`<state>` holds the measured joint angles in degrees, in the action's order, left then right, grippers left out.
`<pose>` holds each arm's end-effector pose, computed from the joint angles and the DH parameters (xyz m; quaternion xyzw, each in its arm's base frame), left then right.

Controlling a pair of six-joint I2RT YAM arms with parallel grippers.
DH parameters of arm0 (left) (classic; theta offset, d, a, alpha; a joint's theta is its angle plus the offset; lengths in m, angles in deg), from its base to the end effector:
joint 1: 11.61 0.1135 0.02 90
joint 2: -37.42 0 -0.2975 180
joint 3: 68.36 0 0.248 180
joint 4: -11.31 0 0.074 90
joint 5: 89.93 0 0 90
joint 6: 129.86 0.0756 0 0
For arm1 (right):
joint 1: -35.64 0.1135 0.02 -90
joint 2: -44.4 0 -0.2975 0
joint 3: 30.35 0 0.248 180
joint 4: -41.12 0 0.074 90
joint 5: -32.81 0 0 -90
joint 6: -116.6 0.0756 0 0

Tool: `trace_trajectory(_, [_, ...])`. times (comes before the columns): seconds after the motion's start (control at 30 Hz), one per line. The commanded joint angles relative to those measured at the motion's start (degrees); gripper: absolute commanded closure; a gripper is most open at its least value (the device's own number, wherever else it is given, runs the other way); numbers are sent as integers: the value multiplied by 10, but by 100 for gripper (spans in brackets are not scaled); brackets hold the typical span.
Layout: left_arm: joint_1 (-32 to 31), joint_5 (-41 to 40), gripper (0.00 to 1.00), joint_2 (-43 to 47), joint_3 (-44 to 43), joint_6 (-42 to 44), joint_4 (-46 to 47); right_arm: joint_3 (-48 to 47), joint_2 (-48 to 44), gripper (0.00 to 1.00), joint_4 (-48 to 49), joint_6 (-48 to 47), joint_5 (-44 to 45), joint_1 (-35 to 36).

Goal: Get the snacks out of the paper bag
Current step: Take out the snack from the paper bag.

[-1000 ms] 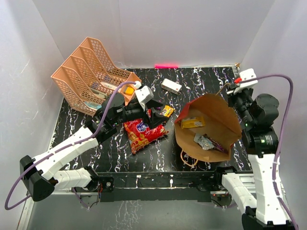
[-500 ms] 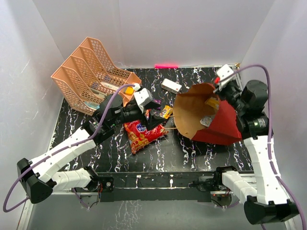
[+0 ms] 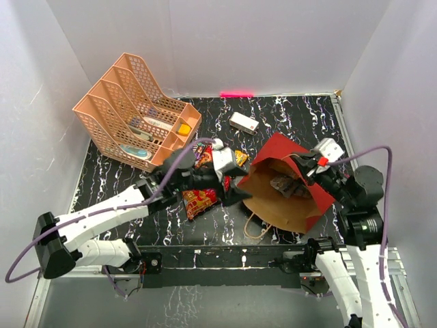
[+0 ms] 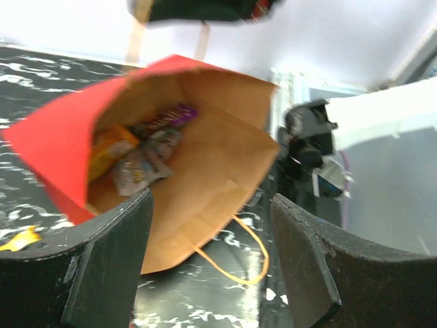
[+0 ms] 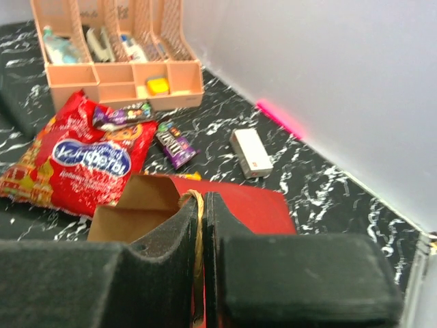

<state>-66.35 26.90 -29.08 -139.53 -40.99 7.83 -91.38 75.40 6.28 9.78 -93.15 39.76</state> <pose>0.1395 -0.2565 0.4095 0.4549 0.5328 -0.4690 0.5379 0.1109 0.0525 0.3795 -0.3327 0.6506 0.1546 0.6649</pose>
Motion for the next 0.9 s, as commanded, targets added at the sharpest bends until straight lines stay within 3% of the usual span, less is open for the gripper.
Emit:
trace_trajectory(0.0, [-91,-29,32,-14,26,9,72,-11,-29,92,47,47,67,1])
trace_trajectory(0.1, [-154,-90,32,-26,43,47,100,-13,-20,92,48,60,66,0])
trace_trajectory(0.3, [-234,-293,34,-97,37,125,99,-18,-13,92,47,71,71,1])
trace_trajectory(0.5, [-260,-383,35,-208,7,101,151,-23,-9,92,49,86,77,1])
trace_trajectory(0.6, [-263,-505,40,-271,-50,17,134,-26,-7,92,46,90,71,0])
trace_trajectory(0.67, [-263,-545,41,-304,-81,-23,121,-30,-7,92,43,90,70,0])
trace_trajectory(0.87, [-265,-586,41,-372,-48,-1,256,-33,-4,92,43,90,70,1])
